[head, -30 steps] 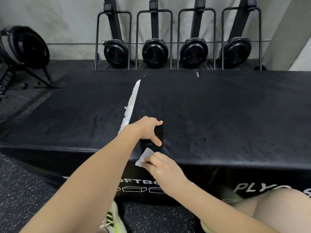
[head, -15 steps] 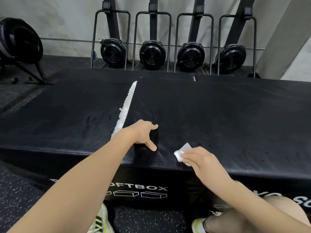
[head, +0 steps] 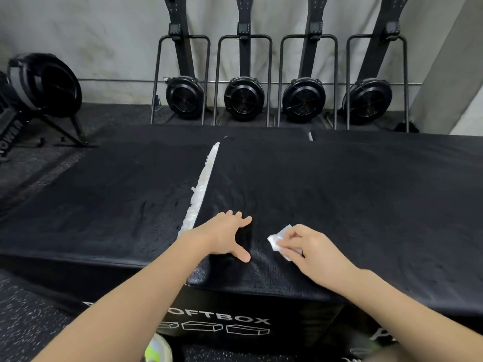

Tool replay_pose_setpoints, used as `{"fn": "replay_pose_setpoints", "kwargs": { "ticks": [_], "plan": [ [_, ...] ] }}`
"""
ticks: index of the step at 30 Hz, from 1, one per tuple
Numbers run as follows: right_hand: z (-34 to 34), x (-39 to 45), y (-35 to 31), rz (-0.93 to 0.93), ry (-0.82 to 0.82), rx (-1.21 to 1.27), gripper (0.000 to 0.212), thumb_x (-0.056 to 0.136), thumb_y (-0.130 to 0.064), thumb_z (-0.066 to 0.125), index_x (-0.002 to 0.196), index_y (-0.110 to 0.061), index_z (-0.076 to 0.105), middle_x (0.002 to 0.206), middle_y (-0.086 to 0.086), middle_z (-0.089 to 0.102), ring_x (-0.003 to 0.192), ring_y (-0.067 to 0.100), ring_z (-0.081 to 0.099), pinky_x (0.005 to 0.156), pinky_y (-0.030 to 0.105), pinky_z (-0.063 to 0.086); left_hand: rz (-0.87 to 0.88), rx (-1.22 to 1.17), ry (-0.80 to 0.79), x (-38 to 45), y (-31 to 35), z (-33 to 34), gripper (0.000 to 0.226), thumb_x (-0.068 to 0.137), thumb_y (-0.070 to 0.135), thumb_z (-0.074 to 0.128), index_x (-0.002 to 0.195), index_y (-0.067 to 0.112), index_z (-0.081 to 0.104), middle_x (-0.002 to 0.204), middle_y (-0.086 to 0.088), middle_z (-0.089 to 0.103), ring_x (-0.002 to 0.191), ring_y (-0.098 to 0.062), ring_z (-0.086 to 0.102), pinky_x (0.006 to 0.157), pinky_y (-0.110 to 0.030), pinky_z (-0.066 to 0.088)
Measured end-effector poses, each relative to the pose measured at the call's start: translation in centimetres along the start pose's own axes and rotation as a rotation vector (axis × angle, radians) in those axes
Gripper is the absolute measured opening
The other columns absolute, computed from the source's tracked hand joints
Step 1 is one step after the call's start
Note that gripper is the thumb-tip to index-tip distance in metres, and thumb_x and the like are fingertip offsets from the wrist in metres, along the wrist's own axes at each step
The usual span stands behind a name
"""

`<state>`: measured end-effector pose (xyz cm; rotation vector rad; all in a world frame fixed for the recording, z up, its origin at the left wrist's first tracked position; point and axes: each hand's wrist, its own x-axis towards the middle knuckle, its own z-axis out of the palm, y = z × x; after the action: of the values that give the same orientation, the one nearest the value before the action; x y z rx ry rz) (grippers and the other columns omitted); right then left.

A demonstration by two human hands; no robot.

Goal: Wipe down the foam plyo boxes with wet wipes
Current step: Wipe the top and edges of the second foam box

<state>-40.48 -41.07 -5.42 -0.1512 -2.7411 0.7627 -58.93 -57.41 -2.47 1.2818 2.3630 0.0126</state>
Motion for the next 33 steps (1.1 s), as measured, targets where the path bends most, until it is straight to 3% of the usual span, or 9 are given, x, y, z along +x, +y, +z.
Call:
{"fn": "replay_pose_setpoints", "kwargs": {
  "ticks": [3, 9, 13, 17, 20, 23, 26, 29, 33],
  "plan": [
    [0.2, 0.0, 0.6, -0.014, -0.067, -0.010, 0.021, 0.101, -0.029, 0.057, 0.093, -0.022, 0.074, 0.100, -0.027, 0.050, 0.090, -0.004, 0.054, 0.075, 0.005, 0.037, -0.021, -0.035, 0.010, 0.1, 0.1, -0.1, 0.116, 0.078, 0.048, 0.082, 0.162, 0.018, 0.008, 0.166, -0.008, 0.019, 0.153, -0.026, 0.012, 0.120, -0.039, 0.024],
    [2.4, 7.8, 3.3, -0.005, -0.067, -0.034, 0.020, 0.100, -0.016, 0.056, 0.097, -0.020, 0.075, 0.098, -0.014, 0.055, 0.090, 0.005, 0.056, 0.077, 0.015, 0.044, -0.093, -0.073, 0.035, 1.2, 0.4, 0.2, 0.112, 0.063, 0.047, 0.093, 0.149, 0.013, 0.029, 0.135, -0.007, 0.045, 0.133, -0.028, 0.041, 0.106, -0.040, 0.043],
    [4.0, 14.8, 5.2, 0.013, -0.051, -0.037, 0.020, 0.100, -0.013, 0.055, 0.094, -0.014, 0.074, 0.098, -0.015, 0.053, 0.091, 0.000, 0.056, 0.082, 0.020, 0.047, -0.112, -0.081, 0.032, 1.2, 0.1, 0.7, 0.108, 0.064, 0.049, 0.091, 0.148, 0.011, 0.034, 0.149, -0.017, 0.031, 0.149, -0.032, 0.016, 0.113, -0.041, 0.039],
    [4.7, 20.6, 7.3, 0.067, -0.040, -0.125, 0.019, 0.093, 0.003, 0.055, 0.092, -0.002, 0.073, 0.100, 0.007, 0.062, 0.092, 0.022, 0.060, 0.081, 0.039, 0.052, -0.123, -0.029, 0.005, 1.3, 0.3, 0.5, 0.110, 0.064, 0.053, 0.089, 0.149, 0.011, 0.032, 0.141, -0.017, 0.035, 0.140, -0.034, 0.025, 0.109, -0.040, 0.041],
    [4.4, 25.0, 8.7, 0.176, -0.034, -0.128, 0.023, 0.085, -0.002, 0.048, 0.063, -0.002, 0.042, 0.081, 0.026, 0.047, 0.073, 0.042, 0.041, 0.057, 0.047, 0.039, -0.149, -0.014, -0.045, 1.9, 0.8, 0.0, 0.110, 0.065, 0.048, 0.090, 0.148, 0.007, 0.029, 0.150, -0.026, 0.028, 0.146, -0.041, 0.018, 0.115, -0.047, 0.035],
    [4.2, 28.3, 9.1, 0.063, 0.042, -0.141, 0.035, 0.083, -0.006, 0.048, 0.066, -0.015, 0.018, 0.069, 0.011, 0.026, 0.065, 0.020, 0.025, 0.059, 0.033, 0.019, -0.156, -0.015, -0.069, 2.2, 0.9, -0.2, 0.114, 0.065, 0.044, 0.091, 0.149, 0.005, 0.025, 0.155, -0.033, 0.020, 0.149, -0.044, 0.011, 0.117, -0.052, 0.030],
    [4.9, 29.8, 8.3, 0.093, 0.021, -0.076, 0.037, 0.084, -0.002, 0.051, 0.061, -0.010, 0.024, 0.065, 0.008, 0.034, 0.063, 0.017, 0.032, 0.059, 0.032, 0.022, -0.150, -0.035, -0.080, 2.4, 0.7, -0.3, 0.115, 0.066, 0.041, 0.091, 0.150, 0.005, 0.021, 0.151, -0.034, 0.023, 0.145, -0.045, 0.017, 0.117, -0.052, 0.030],
    [5.3, 28.4, 6.3, 0.067, -0.054, -0.051, 0.025, 0.087, -0.005, 0.058, 0.064, 0.004, 0.052, 0.081, 0.010, 0.058, 0.076, 0.019, 0.052, 0.065, 0.035, 0.041, -0.134, -0.023, -0.081, 2.6, 0.5, -0.2, 0.119, 0.062, 0.041, 0.093, 0.149, 0.003, 0.021, 0.148, -0.037, 0.025, 0.146, -0.046, 0.015, 0.119, -0.054, 0.026],
    [4.9, 23.6, 5.5, -0.086, -0.154, -0.003, 0.014, 0.094, -0.017, 0.069, 0.084, -0.016, 0.079, 0.091, -0.021, 0.053, 0.087, -0.011, 0.052, 0.075, 0.005, 0.038, -0.128, 0.002, -0.085, 3.2, 0.2, 0.1, 0.127, 0.059, 0.040, 0.095, 0.152, 0.003, 0.016, 0.153, -0.042, 0.015, 0.150, -0.049, 0.003, 0.122, -0.057, 0.016]
  ]
}}
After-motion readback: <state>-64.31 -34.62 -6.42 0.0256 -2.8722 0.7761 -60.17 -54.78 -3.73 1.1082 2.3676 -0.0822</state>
